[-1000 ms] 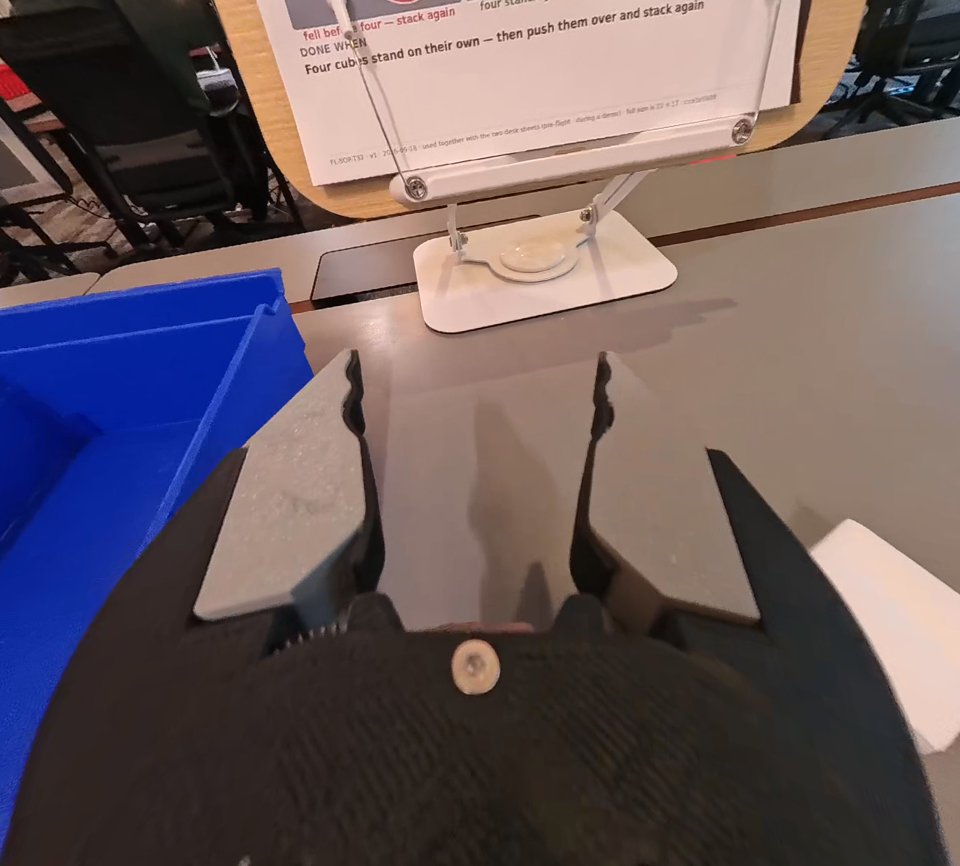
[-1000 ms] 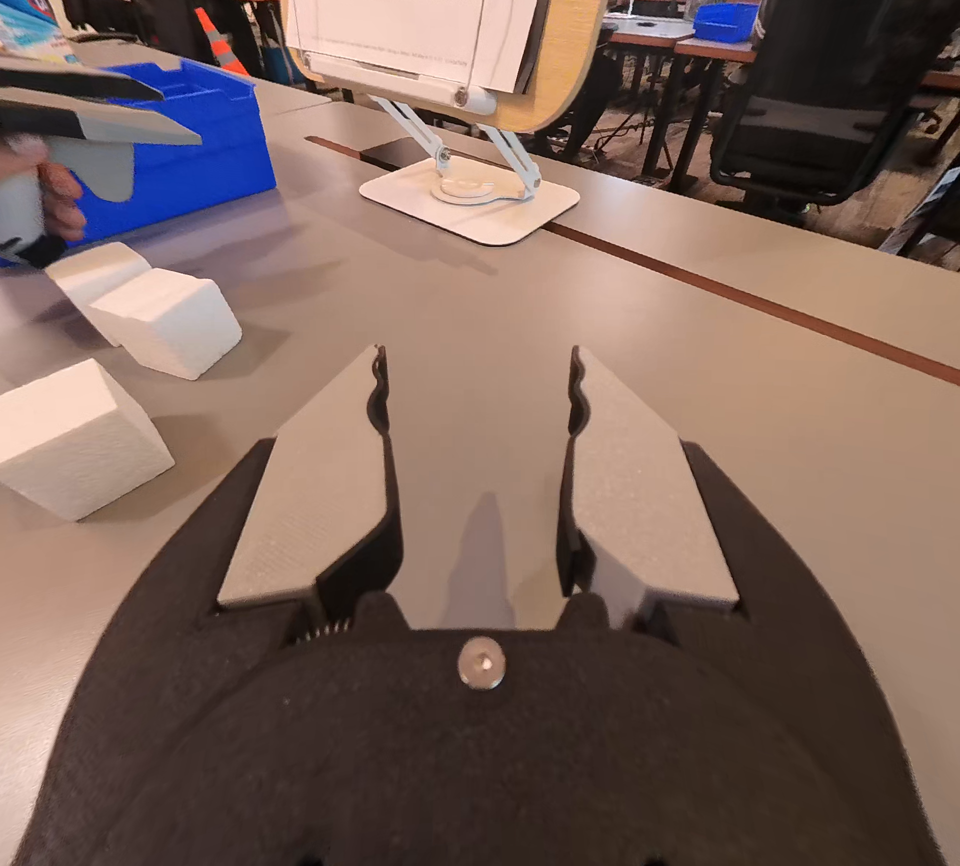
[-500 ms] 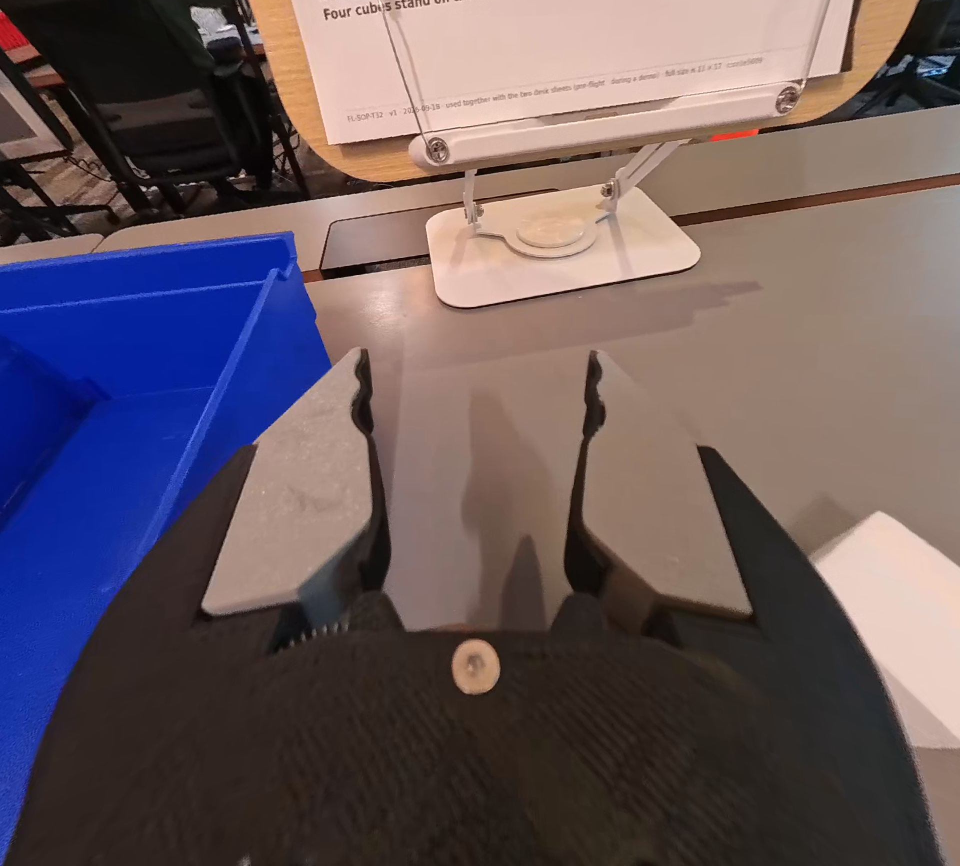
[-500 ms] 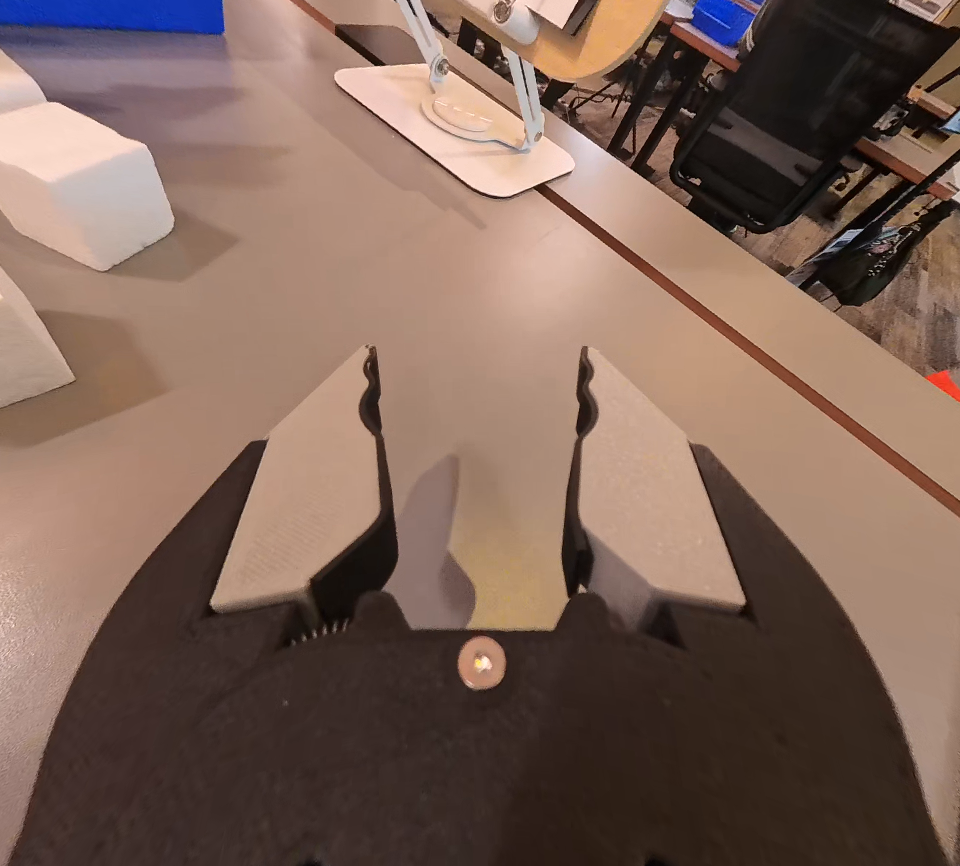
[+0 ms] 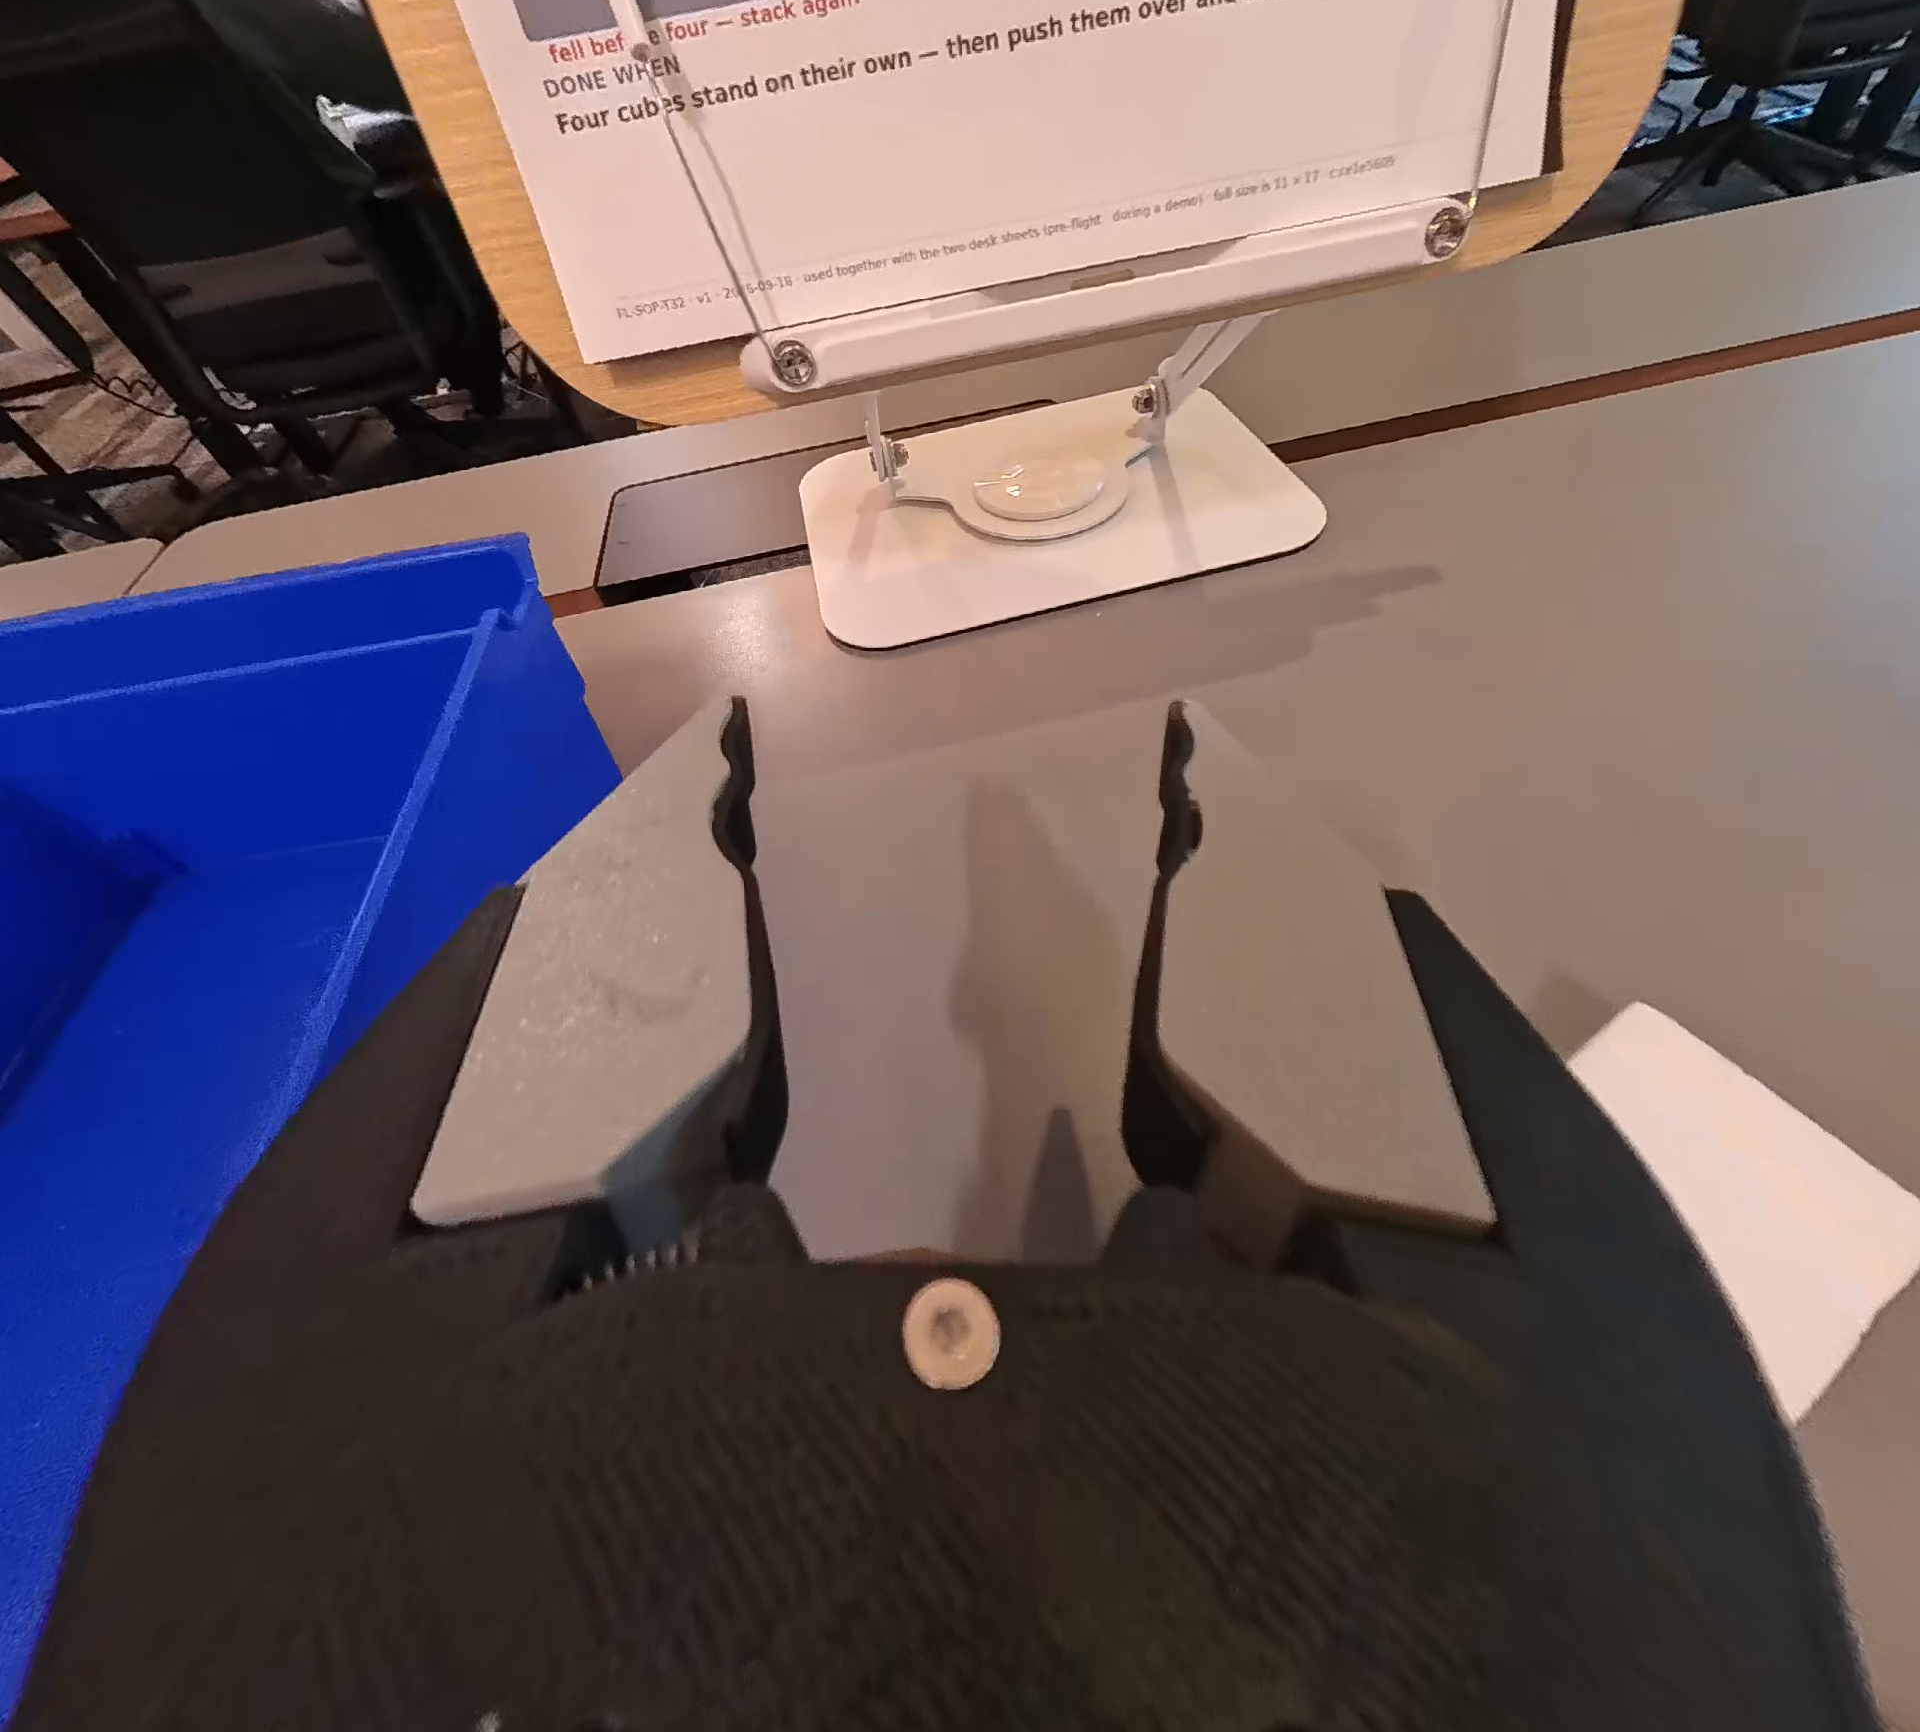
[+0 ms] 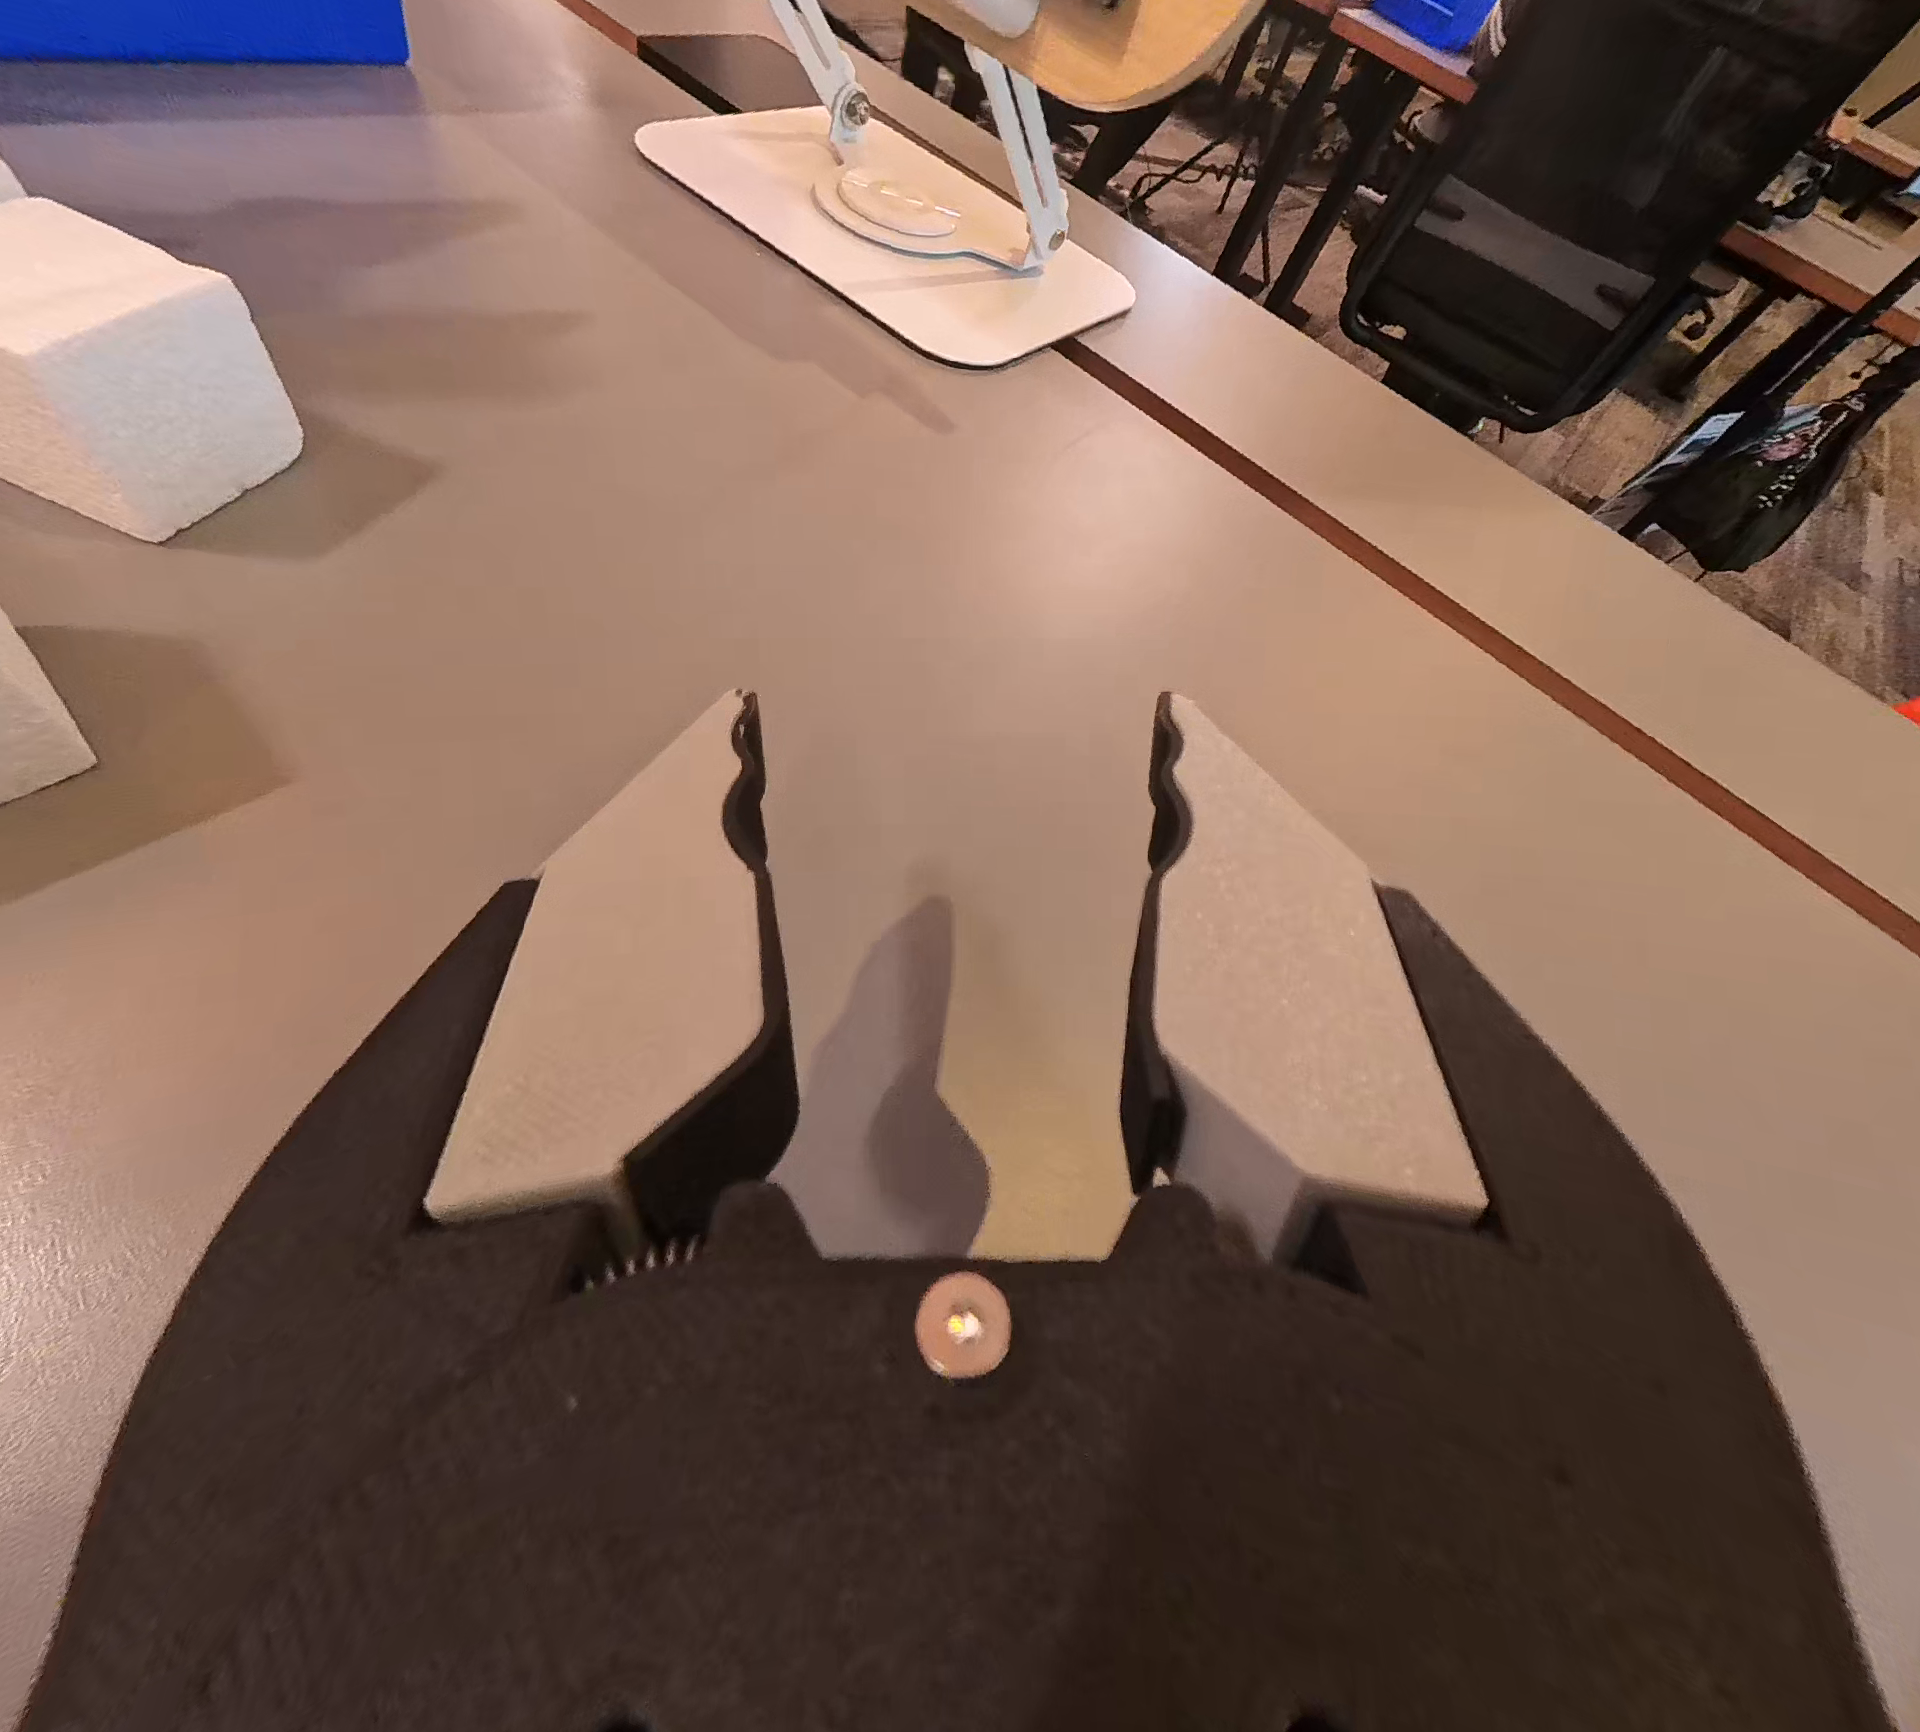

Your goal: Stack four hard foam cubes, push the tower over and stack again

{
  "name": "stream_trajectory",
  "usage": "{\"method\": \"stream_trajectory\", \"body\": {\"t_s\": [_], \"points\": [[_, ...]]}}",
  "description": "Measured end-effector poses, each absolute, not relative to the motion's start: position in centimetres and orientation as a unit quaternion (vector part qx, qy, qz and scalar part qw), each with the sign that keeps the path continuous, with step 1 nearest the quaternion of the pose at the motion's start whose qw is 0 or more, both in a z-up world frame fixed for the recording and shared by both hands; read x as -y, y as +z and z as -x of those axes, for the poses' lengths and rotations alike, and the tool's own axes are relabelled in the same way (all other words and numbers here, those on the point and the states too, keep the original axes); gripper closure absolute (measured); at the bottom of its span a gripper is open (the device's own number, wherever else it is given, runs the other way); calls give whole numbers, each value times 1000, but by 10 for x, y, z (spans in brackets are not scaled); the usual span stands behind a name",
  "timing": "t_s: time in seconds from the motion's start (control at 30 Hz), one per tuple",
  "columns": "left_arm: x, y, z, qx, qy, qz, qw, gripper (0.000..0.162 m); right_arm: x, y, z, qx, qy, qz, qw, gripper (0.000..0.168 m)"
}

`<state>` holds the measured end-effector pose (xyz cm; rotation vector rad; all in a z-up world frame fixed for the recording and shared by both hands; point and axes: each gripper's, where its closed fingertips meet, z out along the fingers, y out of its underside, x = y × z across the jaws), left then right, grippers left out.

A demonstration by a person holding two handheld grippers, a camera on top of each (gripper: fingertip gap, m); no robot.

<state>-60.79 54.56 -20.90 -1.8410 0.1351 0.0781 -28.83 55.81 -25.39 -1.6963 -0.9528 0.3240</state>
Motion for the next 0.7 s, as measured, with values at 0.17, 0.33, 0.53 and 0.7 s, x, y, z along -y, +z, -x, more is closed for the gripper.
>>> {"method": "stream_trajectory", "body": {"t_s": [0.17, 0.33, 0.53, 0.7], "points": [[-545, -210, 614, -53, 31, 797, 601, 82, -553, -259, 298, 414, 149, 717, 541, 100], [-545, -211, 617, -52, 20, 799, 599, 75, -549, -260, 303, 433, 127, 709, 543, 118], [-545, -210, 611, -55, 10, 792, 608, 80, -542, -260, 309, 418, 148, 713, 544, 116], [-543, -207, 604, -76, 30, 779, 621, 101, -539, -263, 308, 415, 151, 715, 542, 115]]}}
